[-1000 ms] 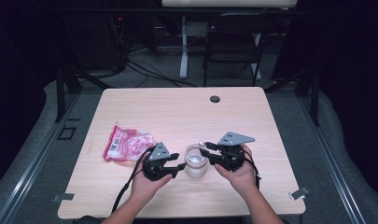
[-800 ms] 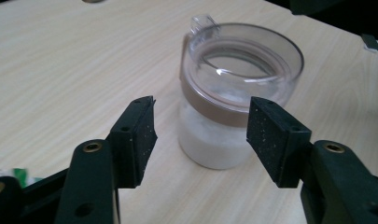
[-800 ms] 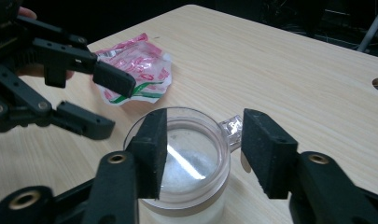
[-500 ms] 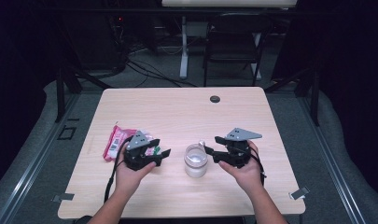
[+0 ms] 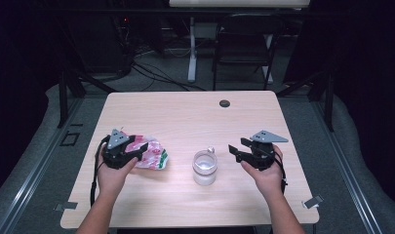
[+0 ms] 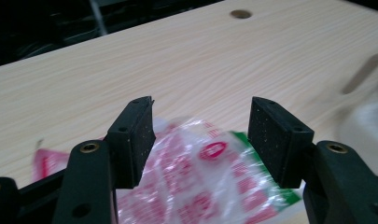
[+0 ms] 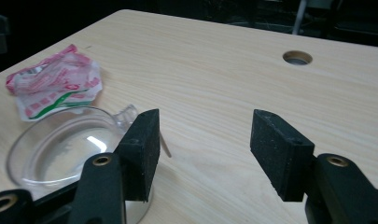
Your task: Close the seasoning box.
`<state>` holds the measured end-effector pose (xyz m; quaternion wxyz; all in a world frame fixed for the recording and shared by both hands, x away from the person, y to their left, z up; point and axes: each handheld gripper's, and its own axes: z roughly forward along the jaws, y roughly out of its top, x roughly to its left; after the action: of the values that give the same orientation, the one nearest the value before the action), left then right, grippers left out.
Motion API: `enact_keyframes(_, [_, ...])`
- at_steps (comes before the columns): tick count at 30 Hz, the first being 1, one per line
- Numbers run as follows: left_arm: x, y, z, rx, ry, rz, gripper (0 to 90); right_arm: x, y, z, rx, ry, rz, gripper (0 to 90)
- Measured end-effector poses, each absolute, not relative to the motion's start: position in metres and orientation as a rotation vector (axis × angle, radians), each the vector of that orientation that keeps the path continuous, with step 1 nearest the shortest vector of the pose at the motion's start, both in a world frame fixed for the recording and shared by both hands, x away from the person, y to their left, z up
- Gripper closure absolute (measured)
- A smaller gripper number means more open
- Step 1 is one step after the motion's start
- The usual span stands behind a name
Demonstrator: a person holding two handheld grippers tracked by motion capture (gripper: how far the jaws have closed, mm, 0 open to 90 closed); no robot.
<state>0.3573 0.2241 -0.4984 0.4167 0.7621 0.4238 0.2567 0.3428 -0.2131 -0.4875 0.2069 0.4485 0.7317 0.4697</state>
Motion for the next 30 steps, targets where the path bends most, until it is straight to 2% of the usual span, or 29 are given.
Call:
enact_keyframes(12, [0.372, 0.234, -0.529, 1.996, 1.164, 0.607, 41.6, 0.358, -0.229, -0.522, 1.413, 2.005, 1.221, 43.8])
enact_keyframes(16, [0.373, 0.237, -0.538, 1.969, 1.209, 0.599, 42.4, 0.363, -0.227, -0.536, 1.453, 2.039, 1.165, 44.2])
enact_keyframes(17, [0.375, 0.241, -0.541, 1.941, 1.252, 0.551, 42.4, 0.364, -0.225, -0.539, 1.452, 2.053, 1.159, 44.2])
enact_keyframes(30, [0.380, 0.240, -0.550, 1.961, 1.288, 0.527, 41.3, 0.365, -0.211, -0.549, 1.415, 2.132, 1.120, 43.8])
